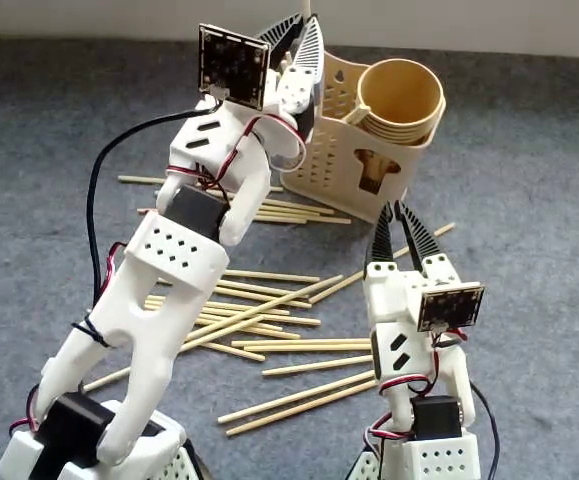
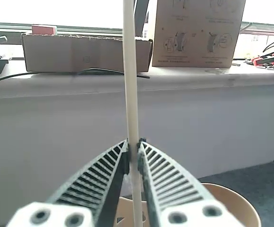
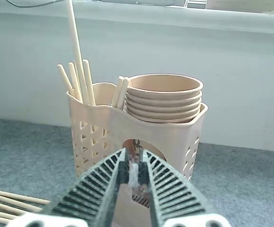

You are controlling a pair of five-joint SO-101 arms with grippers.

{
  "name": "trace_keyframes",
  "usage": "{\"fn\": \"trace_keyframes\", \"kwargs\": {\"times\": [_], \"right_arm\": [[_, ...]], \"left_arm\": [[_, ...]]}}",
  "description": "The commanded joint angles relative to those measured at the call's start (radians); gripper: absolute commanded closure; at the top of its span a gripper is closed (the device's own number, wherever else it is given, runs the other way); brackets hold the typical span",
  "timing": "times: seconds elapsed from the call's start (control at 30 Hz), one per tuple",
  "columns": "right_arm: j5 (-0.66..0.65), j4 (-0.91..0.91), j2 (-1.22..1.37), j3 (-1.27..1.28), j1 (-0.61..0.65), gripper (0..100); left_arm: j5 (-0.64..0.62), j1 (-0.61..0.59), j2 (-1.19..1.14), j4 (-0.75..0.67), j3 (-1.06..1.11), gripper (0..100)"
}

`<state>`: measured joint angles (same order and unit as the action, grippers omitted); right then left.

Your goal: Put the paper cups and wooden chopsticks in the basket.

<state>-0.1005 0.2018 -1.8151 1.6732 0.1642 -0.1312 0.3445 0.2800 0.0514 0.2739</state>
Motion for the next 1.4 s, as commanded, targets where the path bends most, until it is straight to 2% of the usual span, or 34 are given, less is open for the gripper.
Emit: {"fn": "trace_keyframes", "kwargs": {"times": [0.0, 0.3, 0.6, 0.73, 0.83, 0.93, 1.07, 1.37], "right_arm": [[-0.014, -0.005, -0.012, 0.09, 0.019, 95.0], [-0.014, -0.005, -0.012, 0.09, 0.019, 95.0], [-0.014, -0.005, -0.012, 0.09, 0.019, 94.9], [-0.014, -0.005, -0.012, 0.09, 0.019, 94.7], [-0.014, -0.005, -0.012, 0.09, 0.019, 94.7], [-0.014, -0.005, -0.012, 0.09, 0.019, 94.7], [-0.014, -0.005, -0.012, 0.09, 0.019, 94.7], [-0.014, -0.005, -0.012, 0.09, 0.019, 94.7]], "left_arm": [[-0.002, -0.012, 0.007, -0.02, -0.015, 99], [-0.002, -0.008, -0.065, -0.094, -0.059, 99], [-0.002, -0.005, -0.077, -0.061, -0.071, 99], [-0.002, -0.004, -0.058, 0.11, -0.07, 99], [-0.003, -0.01, -0.041, 0.252, -0.077, 95], [-0.005, -0.013, -0.008, 0.307, -0.079, 90], [-0.002, -0.013, 0.077, 0.427, -0.079, 89], [0.184, -0.013, 0.237, 0.804, -0.07, 89]]}}
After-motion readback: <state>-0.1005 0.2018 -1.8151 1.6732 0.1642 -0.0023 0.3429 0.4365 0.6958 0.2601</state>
